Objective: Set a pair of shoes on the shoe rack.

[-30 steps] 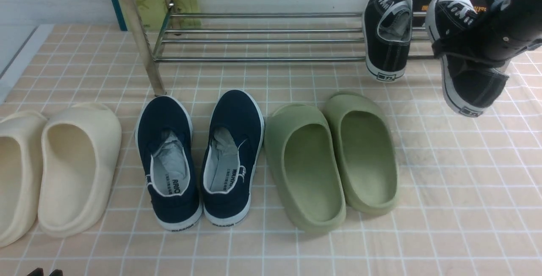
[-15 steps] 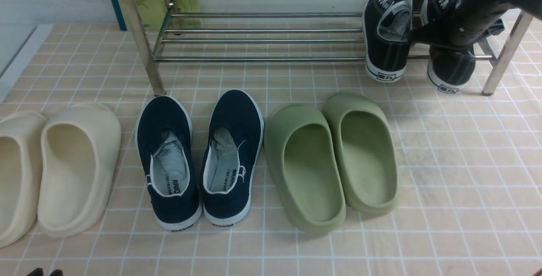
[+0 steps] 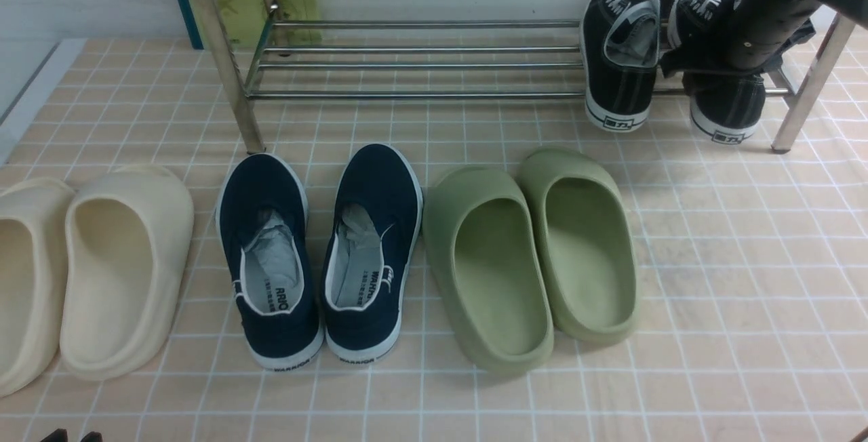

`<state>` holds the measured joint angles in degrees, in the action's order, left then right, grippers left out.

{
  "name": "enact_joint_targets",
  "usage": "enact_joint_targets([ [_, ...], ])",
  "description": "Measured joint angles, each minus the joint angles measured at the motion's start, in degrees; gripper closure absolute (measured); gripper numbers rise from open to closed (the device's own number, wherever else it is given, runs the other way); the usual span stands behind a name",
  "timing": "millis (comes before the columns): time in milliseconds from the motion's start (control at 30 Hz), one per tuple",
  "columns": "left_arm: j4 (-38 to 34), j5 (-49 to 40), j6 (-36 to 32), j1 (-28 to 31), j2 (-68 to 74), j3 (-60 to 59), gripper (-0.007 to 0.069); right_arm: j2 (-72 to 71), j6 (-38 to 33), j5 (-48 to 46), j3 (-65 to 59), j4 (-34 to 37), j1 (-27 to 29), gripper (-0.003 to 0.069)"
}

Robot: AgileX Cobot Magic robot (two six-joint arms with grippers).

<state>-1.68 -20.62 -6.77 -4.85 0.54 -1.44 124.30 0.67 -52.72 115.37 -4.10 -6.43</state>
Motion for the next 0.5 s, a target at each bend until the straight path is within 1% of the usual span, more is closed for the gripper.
enact_joint_targets([
  [67,0.0,0.0,0.0,0.0,0.0,0.0,0.0411,-1.6,0.0,-2.0,0.0,1.9,0.0,0.0223],
  [167,0.0,0.0,0.0,0.0,0.0,0.0,0.041,-4.3,-0.7,-3.5,0.0,4.4,-0.1,0.0221],
  [300,0.0,0.0,0.0,0.0,0.0,0.0,0.041,-10.0,-2.2,-3.6,0.0,5.5,-0.8,0.0261],
  [500,0.0,-0.1,0.0,0.0,0.0,0.0,0.0405,-20.4,-4.1,-5.8,0.3,7.9,-4.5,0.0429],
])
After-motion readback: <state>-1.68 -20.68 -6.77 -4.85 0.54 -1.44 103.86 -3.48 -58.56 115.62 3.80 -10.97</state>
